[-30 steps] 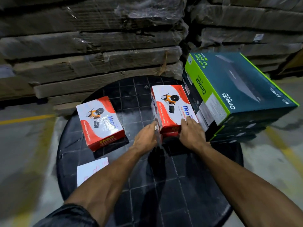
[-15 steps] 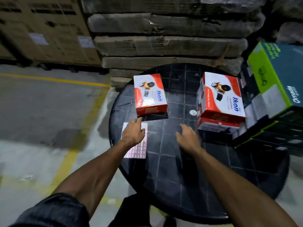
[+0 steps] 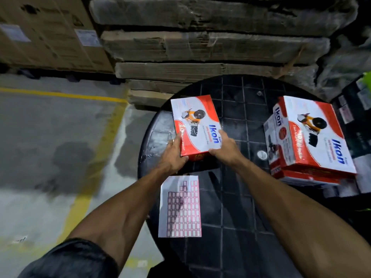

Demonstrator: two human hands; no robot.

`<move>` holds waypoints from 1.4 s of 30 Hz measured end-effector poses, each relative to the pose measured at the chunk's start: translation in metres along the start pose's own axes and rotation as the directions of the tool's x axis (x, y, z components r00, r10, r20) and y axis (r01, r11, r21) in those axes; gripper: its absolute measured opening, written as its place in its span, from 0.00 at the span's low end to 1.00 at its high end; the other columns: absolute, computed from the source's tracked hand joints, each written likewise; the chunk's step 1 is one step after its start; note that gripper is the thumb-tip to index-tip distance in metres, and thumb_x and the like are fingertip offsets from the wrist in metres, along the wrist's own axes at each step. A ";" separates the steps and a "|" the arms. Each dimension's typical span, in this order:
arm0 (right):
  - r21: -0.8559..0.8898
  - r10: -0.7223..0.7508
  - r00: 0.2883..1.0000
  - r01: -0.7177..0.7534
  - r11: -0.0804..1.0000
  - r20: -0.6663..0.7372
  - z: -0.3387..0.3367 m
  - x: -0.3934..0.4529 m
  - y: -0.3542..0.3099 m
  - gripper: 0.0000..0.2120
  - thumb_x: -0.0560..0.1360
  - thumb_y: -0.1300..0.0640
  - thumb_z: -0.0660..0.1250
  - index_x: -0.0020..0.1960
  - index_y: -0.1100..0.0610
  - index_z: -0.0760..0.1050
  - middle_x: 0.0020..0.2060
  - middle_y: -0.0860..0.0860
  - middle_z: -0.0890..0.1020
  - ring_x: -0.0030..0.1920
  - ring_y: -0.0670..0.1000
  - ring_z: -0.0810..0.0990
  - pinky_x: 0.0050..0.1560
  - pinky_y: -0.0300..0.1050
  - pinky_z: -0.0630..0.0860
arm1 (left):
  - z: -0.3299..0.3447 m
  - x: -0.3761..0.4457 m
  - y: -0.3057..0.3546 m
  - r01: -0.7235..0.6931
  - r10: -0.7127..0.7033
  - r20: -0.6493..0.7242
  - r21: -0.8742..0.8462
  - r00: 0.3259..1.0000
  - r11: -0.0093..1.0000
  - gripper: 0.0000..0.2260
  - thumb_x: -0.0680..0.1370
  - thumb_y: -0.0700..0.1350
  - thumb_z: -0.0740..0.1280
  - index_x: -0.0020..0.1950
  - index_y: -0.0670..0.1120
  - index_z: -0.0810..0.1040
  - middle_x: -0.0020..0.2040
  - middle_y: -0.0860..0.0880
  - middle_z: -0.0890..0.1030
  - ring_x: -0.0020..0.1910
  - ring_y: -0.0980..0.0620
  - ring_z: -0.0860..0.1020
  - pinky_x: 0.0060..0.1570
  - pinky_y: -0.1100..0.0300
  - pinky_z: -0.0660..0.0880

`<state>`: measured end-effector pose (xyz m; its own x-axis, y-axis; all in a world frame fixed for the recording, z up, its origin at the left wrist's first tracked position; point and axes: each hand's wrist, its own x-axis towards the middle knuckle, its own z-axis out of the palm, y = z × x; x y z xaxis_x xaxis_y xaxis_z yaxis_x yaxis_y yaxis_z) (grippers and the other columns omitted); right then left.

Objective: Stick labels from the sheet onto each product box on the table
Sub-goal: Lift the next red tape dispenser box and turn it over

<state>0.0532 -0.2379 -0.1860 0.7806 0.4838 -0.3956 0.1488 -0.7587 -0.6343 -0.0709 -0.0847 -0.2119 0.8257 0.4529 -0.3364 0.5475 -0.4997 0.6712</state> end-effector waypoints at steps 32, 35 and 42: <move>0.028 -0.249 0.907 0.274 0.961 -0.340 -0.069 -0.184 0.054 0.34 0.79 0.44 0.62 0.79 0.45 0.49 0.68 0.56 0.66 0.68 0.56 0.67 0.69 0.55 0.65 | 0.037 -0.167 0.102 -0.240 0.209 -0.235 -0.112 0.949 0.964 0.35 0.80 0.59 0.60 0.79 0.57 0.41 0.73 0.49 0.70 0.69 0.45 0.71 0.69 0.52 0.64; 0.009 -0.268 0.900 0.288 0.958 -0.345 -0.075 -0.210 0.065 0.33 0.79 0.43 0.60 0.79 0.45 0.48 0.69 0.55 0.65 0.69 0.56 0.64 0.69 0.56 0.64 | 0.049 -0.192 0.106 -0.233 0.217 -0.200 -0.062 0.956 0.970 0.32 0.80 0.63 0.58 0.78 0.62 0.45 0.71 0.49 0.73 0.65 0.45 0.75 0.68 0.47 0.67; -0.013 -0.273 0.901 0.285 0.958 -0.337 -0.086 -0.248 0.086 0.32 0.80 0.40 0.58 0.78 0.45 0.49 0.70 0.55 0.64 0.69 0.56 0.64 0.66 0.57 0.67 | 0.054 -0.230 0.133 -0.223 0.228 -0.224 0.046 0.948 0.974 0.28 0.81 0.60 0.57 0.79 0.56 0.53 0.73 0.45 0.70 0.69 0.43 0.70 0.65 0.53 0.66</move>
<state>-0.0752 -0.4605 -0.0859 0.8674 0.4959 0.0403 0.3730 -0.5945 -0.7123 -0.1806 -0.2946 -0.0813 0.8769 0.4804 -0.0179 0.3550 -0.6219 0.6980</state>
